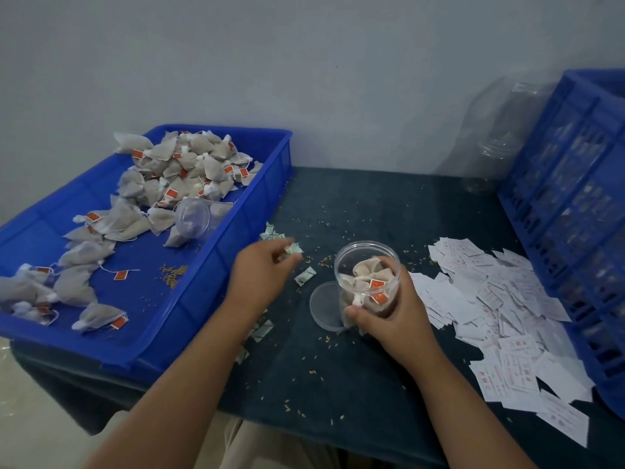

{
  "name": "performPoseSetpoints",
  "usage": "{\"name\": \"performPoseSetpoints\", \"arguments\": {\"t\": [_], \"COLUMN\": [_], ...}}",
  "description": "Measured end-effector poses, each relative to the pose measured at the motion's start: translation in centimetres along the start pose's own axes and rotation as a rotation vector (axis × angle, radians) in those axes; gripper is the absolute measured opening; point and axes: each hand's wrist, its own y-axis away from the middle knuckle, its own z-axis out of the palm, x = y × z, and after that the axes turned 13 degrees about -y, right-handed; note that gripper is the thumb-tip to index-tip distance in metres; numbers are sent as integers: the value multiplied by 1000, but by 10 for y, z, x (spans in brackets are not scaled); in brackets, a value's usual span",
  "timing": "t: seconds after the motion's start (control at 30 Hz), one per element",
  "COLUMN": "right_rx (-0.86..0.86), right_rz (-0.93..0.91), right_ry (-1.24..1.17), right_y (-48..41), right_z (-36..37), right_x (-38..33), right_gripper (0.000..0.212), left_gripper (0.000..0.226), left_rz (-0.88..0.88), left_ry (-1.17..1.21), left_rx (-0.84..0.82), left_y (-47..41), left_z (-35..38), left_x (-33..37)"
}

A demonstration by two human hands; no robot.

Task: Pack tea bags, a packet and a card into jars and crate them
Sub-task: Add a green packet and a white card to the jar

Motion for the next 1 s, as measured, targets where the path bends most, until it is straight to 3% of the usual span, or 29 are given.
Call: {"name": "performPoseSetpoints", "arguments": {"t": [0.07, 0.17, 0.3, 0.37, 0.43, 0.5, 0.63, 0.73, 0.83, 1.0], "right_rx": [1, 18, 20, 23, 28, 36, 176, 381, 577, 705], "right_rz": [-21, -49, -73, -91, -99, -115, -150, -182, -192, -232], "right_ry": [22, 42, 14, -5, -8, -2, -12, 26, 71, 70], "right_y": [0, 0, 2, 3, 3, 2, -4, -8, -14, -23], "right_z": [0, 2, 0, -2, -3, -4, -15, -29, -42, -53], "right_x": [-1, -4, -5, -5, -5, -6, -13, -18, -16, -9], "right_gripper": [79, 81, 83, 83, 85, 84, 78, 74, 71, 62], "left_gripper": [22, 14, 10, 23, 28, 24, 12, 9, 15, 47], "left_rz": [9, 236, 463, 505, 514, 476, 228, 181, 337, 519], "left_ry": [148, 242, -14, -131, -95, 86, 341, 122, -219, -404], "left_rx": [51, 9, -107, -174, -200, -142, 38, -149, -374, -273], "left_y": [5, 16, 25, 26, 28, 31, 26, 21, 26, 27], "left_z": [-21, -41, -41, -34, -28, -22, -1, 25, 55, 93], "left_x": [23, 62, 91, 93, 92, 90, 83, 74, 72, 90]}}
